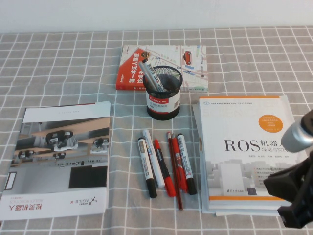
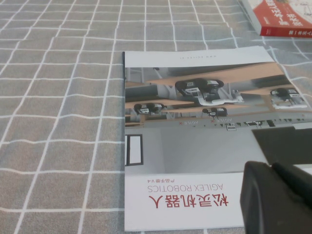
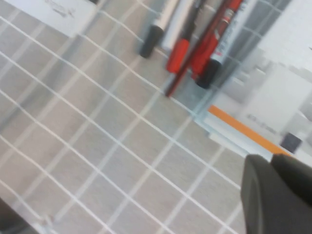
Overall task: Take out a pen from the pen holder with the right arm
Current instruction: 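Take a marker out of the pen holder and lay it on the table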
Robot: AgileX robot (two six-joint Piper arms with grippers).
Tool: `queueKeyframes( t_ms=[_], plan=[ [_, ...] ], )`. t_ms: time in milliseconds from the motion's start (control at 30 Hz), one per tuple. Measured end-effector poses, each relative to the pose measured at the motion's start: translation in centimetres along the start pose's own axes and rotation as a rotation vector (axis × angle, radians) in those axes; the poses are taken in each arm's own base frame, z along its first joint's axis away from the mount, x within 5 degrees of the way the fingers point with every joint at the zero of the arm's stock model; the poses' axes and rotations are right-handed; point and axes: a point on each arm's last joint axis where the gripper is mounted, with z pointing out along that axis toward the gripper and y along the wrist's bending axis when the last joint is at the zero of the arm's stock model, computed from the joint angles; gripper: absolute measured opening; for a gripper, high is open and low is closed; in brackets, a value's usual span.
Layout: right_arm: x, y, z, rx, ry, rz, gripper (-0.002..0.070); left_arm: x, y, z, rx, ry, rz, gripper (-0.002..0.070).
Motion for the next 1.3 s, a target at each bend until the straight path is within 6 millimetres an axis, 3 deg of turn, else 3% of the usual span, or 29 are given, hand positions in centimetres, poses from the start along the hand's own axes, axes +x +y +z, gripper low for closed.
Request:
queueKeyframes(
  t_ms=[200, 400, 633, 867, 967, 1133, 1300],
  plan=[
    [1.3, -0.8, 1.2, 0.059, 0.030, -0.008, -0.0012, 0.0, 0.0, 0.0, 0.000, 0.000, 0.000, -0.0004],
    [3.1, -2.4, 2.4, 0.108, -0.107, 0.025, -0.0012, 0.0, 0.0, 0.0, 0.000, 0.000, 0.000, -0.0004],
    [10.0, -6.5, 2.3, 0.291, -0.369, 0.259, -0.0012, 0.0, 0.0, 0.0, 0.000, 0.000, 0.000, -0.0004],
    [15.7, -7.5, 2.2, 0.466, -0.637, 0.341, -0.0012, 0.0, 0.0, 0.0, 0.000, 0.000, 0.000, -0.0004],
    [17.0, -7.5, 2.2, 0.500, -0.695, 0.350, -0.0012, 0.0, 0.0, 0.0, 0.000, 0.000, 0.000, -0.0004],
    [17.4, -7.1, 1.5, 0.518, -0.798, 0.329, -0.0012, 0.0, 0.0, 0.0, 0.000, 0.000, 0.000, -0.0004],
    [18.2, -6.7, 1.3, 0.529, -0.793, 0.298, -0.0012, 0.0, 0.0, 0.0, 0.000, 0.000, 0.000, -0.0004]
  ],
)
